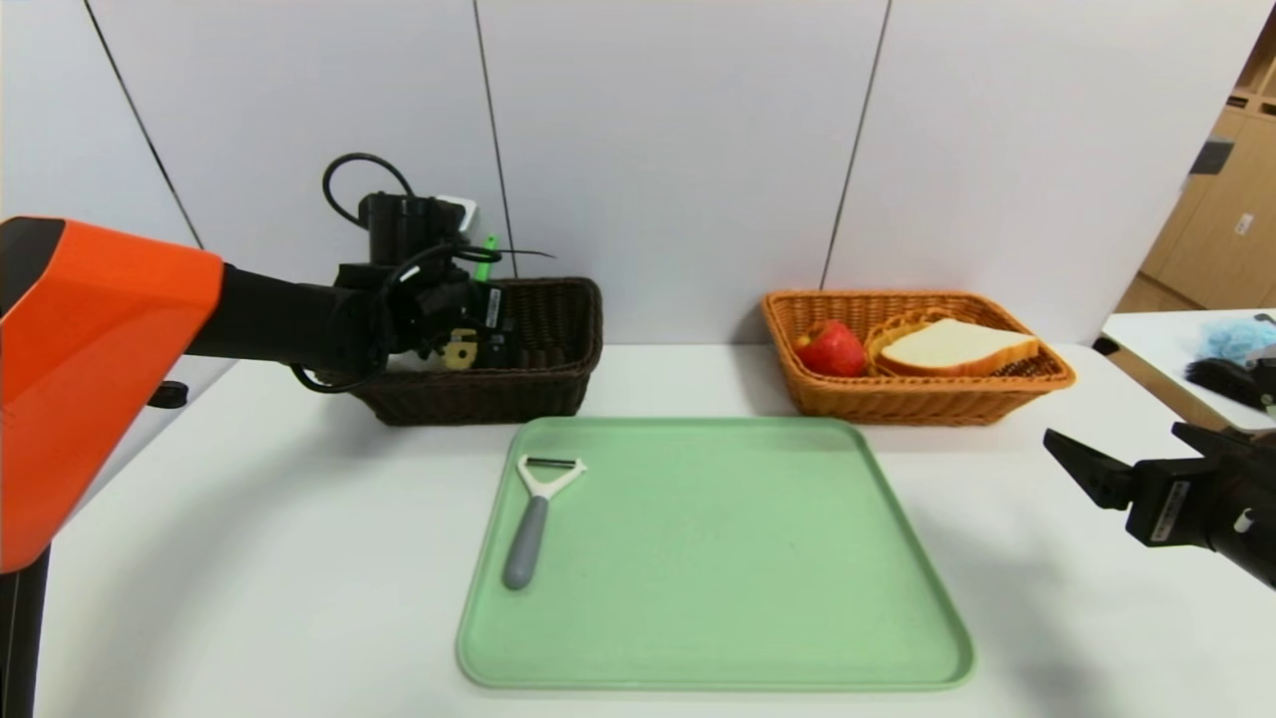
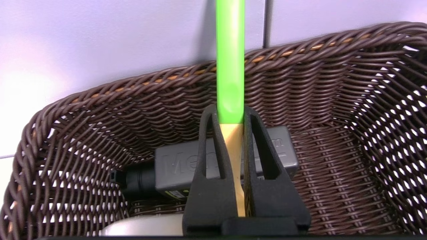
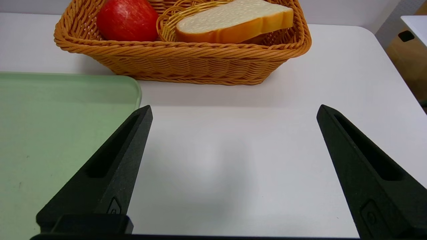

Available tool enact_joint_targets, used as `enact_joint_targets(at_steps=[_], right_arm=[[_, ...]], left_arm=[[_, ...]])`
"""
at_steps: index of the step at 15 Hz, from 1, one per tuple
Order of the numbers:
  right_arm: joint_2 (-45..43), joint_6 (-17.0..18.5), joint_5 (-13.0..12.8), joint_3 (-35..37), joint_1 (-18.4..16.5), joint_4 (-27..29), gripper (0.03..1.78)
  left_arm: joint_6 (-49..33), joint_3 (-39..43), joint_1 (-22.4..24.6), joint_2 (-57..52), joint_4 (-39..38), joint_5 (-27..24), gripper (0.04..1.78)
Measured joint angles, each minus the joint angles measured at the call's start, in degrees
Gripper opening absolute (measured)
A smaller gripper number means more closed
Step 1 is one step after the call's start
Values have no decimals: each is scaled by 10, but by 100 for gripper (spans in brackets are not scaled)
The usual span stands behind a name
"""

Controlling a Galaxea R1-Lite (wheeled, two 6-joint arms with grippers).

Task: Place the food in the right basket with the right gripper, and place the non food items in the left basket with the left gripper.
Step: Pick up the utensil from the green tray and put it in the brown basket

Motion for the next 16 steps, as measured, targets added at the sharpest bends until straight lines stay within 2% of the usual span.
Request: enact_joint_targets(at_steps=[3,7,10,13,16], right_arm=[[0,0,0,0,0,0,170],[0,0,0,0,0,0,170],[0,0,0,0,0,0,170],[-1,1,0,1,0,0,170],[-3,0,1,2,0,0,170]], left_arm=[[-1,5,1,2,-12,4,67],[0,12,1,-4,-27,5,108],[-5,10,-8,-37,-28,-5,129],[-24,25,-45,-100,-21,-5,142],[-44,121,-93,-174,-10,-3,151]])
